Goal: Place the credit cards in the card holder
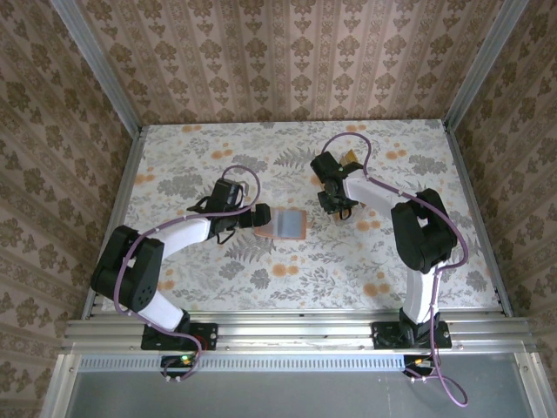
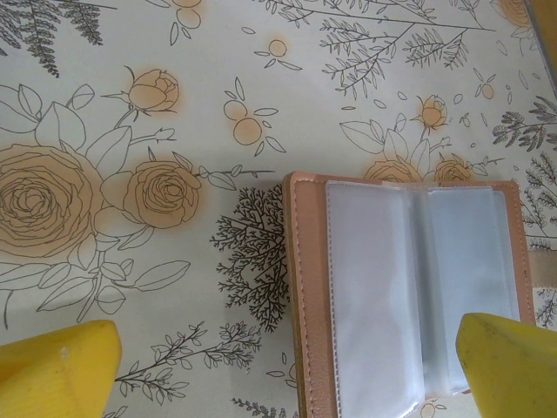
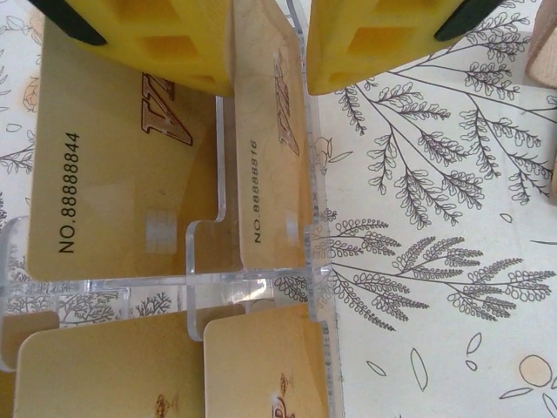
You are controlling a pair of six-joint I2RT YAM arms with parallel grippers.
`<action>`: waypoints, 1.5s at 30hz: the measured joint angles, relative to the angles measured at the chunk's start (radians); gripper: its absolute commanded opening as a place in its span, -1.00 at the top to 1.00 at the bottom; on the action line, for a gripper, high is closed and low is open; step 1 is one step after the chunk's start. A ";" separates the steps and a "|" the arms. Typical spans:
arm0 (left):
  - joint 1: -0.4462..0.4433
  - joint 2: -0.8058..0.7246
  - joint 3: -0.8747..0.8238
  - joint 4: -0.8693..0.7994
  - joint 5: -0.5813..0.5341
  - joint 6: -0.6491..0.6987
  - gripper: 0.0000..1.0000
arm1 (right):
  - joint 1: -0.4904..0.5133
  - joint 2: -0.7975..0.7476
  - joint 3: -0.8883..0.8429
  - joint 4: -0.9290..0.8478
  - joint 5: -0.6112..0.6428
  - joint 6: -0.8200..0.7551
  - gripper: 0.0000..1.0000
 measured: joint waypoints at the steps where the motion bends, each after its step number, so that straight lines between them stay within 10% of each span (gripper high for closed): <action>1: 0.000 0.000 0.000 0.000 0.000 0.000 -1.00 | 0.000 0.000 0.000 0.000 -0.005 0.000 0.51; 26: 0.000 0.000 0.000 0.000 0.000 0.000 -1.00 | -0.033 0.000 0.042 -0.041 -0.169 -0.045 1.00; 45: -0.002 -0.003 0.073 -0.124 -0.099 0.076 -1.00 | -0.033 -0.181 0.092 -0.076 -0.290 -0.017 1.00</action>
